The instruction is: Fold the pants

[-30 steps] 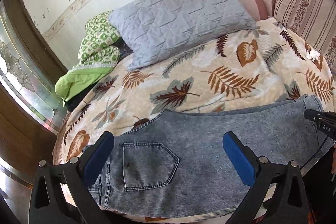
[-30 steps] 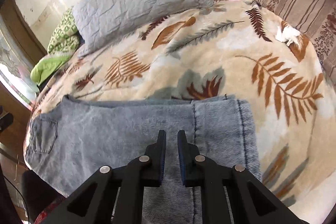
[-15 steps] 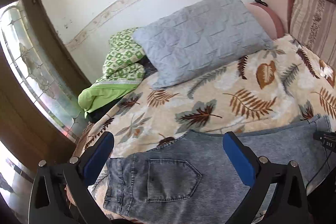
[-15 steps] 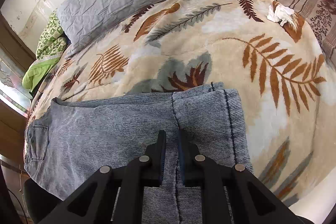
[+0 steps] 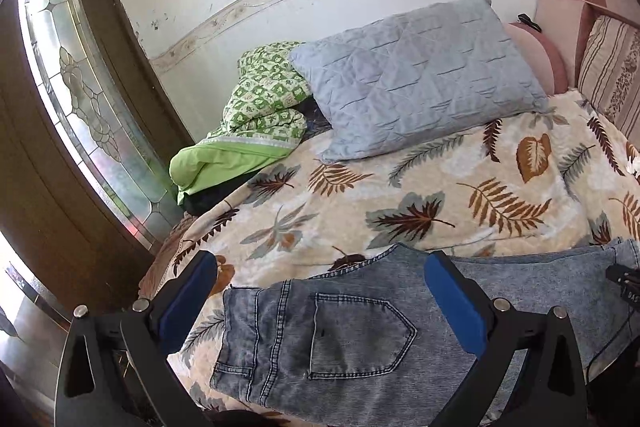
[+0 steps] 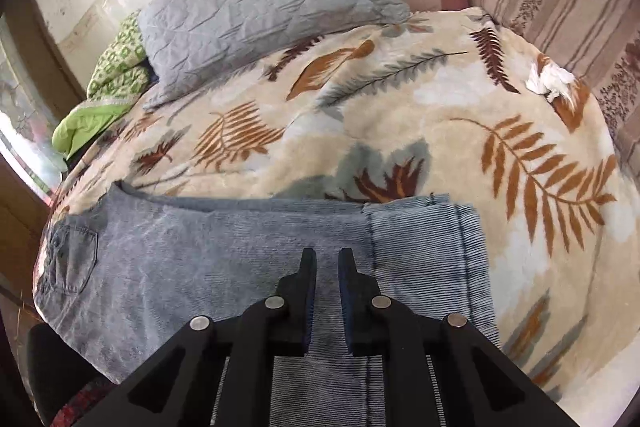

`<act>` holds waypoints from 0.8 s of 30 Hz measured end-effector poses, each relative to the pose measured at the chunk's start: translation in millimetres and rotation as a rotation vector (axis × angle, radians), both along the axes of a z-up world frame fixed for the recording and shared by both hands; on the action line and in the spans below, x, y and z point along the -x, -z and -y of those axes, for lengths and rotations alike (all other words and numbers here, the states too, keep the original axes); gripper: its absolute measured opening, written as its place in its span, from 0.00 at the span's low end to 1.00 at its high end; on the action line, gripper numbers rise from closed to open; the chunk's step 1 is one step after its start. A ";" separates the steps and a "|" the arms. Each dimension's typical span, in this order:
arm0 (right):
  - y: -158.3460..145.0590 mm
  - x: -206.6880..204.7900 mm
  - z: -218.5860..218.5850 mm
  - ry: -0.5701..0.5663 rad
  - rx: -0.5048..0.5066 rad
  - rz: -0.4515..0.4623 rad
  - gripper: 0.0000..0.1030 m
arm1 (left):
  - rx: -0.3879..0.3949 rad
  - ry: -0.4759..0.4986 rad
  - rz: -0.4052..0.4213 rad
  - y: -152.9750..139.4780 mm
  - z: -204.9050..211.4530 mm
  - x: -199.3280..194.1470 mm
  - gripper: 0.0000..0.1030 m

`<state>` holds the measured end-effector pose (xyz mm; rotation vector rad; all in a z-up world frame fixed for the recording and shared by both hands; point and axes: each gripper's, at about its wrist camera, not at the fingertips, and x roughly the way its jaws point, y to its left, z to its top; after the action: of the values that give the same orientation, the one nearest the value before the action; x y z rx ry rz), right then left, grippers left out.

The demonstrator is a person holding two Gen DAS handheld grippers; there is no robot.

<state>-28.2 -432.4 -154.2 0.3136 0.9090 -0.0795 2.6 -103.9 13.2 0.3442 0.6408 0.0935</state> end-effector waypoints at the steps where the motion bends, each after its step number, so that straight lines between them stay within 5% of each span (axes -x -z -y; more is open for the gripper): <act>1: 4.6 -2.3 -2.7 -0.007 0.007 -0.026 0.13 | 0.004 0.001 -0.001 0.5 -1.0 0.2 1.00; 6: 12.3 -3.0 -3.7 -0.011 0.001 -0.072 0.13 | 0.028 0.020 -0.055 17.3 -3.4 -3.5 1.00; 13: -12.7 33.7 43.2 0.115 -0.127 0.004 0.13 | 0.056 0.081 -0.346 98.1 9.4 -21.9 1.00; 19: -17.4 78.0 97.0 0.226 -0.288 -0.033 0.16 | 0.035 0.145 -0.469 140.5 38.8 -24.8 1.00; 21: -11.1 91.8 106.1 0.247 -0.366 -0.050 0.24 | 0.016 0.172 -0.482 148.2 50.6 -24.9 1.00; 24: 1.6 111.8 111.4 0.274 -0.446 -0.065 0.52 | -0.025 0.193 -0.488 159.2 65.8 -27.6 1.00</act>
<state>-139.9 -543.7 -155.9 0.8547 0.9390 -0.1405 30.1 -169.6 -146.1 0.4565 1.0847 -0.1734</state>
